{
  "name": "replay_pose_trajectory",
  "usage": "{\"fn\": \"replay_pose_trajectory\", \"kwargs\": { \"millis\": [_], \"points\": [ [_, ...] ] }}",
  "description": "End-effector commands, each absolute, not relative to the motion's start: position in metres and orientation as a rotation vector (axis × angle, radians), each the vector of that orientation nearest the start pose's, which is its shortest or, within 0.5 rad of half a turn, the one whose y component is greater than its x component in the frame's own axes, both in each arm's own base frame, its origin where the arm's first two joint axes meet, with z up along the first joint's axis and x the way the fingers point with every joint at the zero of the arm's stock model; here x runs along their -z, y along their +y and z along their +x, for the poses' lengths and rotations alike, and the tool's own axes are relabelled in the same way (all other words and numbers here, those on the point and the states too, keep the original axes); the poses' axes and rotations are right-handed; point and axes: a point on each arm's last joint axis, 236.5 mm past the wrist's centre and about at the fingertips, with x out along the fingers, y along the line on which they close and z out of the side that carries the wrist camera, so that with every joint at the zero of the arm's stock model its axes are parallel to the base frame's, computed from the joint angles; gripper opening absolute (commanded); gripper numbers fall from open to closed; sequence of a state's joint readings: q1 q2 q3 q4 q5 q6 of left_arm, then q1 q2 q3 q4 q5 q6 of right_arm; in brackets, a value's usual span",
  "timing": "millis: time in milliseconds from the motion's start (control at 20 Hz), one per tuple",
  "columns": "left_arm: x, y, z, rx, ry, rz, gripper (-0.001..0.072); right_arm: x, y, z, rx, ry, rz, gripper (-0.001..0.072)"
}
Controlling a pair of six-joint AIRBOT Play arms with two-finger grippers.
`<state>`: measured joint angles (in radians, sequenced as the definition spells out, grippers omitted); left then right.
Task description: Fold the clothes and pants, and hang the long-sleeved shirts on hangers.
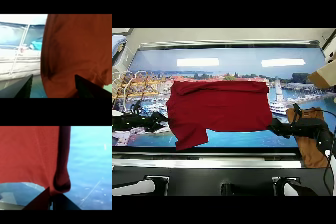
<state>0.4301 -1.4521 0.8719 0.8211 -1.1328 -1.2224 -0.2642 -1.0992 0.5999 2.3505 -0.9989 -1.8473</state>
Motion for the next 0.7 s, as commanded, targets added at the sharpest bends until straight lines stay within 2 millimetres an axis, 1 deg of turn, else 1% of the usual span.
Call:
{"fn": "replay_pose_trajectory", "kwargs": {
  "millis": [0, 200, 350, 400, 450, 500, 550, 600, 650],
  "points": [
    [0.096, -0.021, 0.348, 0.192, 1.379, -0.869, 0.0599, 0.05, 0.064, 0.303, -0.176, 1.247, 0.788, 0.0027],
    [0.101, -0.03, 0.347, 0.204, 1.4, -0.873, 0.0598, 0.049, 0.067, 0.301, -0.186, 1.256, 0.79, 0.0027],
    [0.098, -0.039, 0.346, 0.226, 1.41, -0.884, 0.0595, 0.039, 0.064, 0.304, -0.183, 1.213, 0.777, 0.0026],
    [0.095, -0.042, 0.346, 0.238, 1.411, -0.898, 0.056, 0.034, 0.063, 0.306, -0.178, 1.193, 0.776, 0.0026],
    [0.092, -0.045, 0.346, 0.25, 1.411, -0.913, 0.0308, 0.029, 0.063, 0.308, -0.175, 1.176, 0.776, 0.0026],
    [0.087, -0.05, 0.346, 0.275, 1.411, -0.936, 0.0114, 0.025, 0.062, 0.309, -0.171, 1.161, 0.776, 0.0026],
    [0.083, -0.055, 0.345, 0.306, 1.408, -0.947, 0.0115, 0.022, 0.062, 0.309, -0.174, 1.151, 0.771, 0.0026],
    [0.082, -0.057, 0.345, 0.315, 1.41, -0.949, 0.0088, 0.02, 0.062, 0.309, -0.175, 1.143, 0.766, 0.0026],
    [0.08, -0.057, 0.345, 0.315, 1.407, -0.95, 0.0019, 0.018, 0.062, 0.309, -0.177, 1.136, 0.764, 0.0026]
  ]
}}
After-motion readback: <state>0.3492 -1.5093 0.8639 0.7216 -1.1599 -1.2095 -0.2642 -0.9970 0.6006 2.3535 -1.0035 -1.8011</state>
